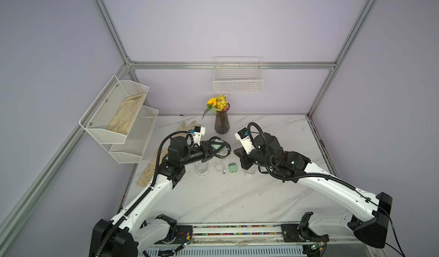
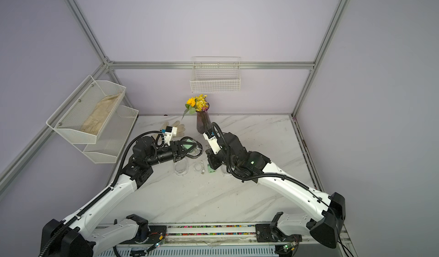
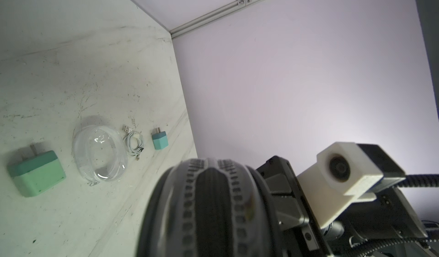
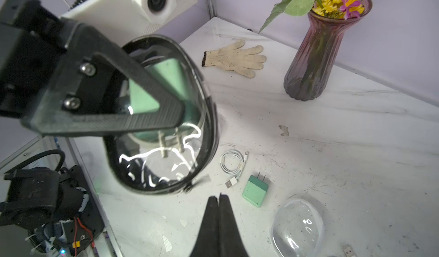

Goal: Pack away charging kits
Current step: Zip the zipper on the storage bag.

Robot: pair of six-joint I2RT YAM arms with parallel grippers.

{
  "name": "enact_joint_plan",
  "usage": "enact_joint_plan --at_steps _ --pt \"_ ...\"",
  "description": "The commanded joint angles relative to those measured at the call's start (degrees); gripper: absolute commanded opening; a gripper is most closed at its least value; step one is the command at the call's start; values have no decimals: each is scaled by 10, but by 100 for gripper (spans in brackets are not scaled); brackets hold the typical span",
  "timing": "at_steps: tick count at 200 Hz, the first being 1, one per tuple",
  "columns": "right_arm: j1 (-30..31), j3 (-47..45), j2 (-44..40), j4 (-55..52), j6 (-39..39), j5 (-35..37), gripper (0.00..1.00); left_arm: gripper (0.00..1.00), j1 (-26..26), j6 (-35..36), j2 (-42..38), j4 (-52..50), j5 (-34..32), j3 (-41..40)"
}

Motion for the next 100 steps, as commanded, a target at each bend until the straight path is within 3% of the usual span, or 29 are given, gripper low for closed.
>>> enact_joint_plan --at_steps 1,42,71,85,100 --pt "-2 30 10 -4 -34 23 0 17 2 46 -23 -15 75 60" --pt "-2 39 13 10 -45 -38 0 17 11 39 -40 18 87 27" --pt "-3 48 -4 -59 -61 -108 0 17 44 -23 -35 82 115 10" --pt "-3 35 -19 -72 -58 -132 18 17 58 -49 -27 108 135 10" --pt "-2 8 -36 -56 -52 -160 30 17 63 -65 -18 124 152 16"
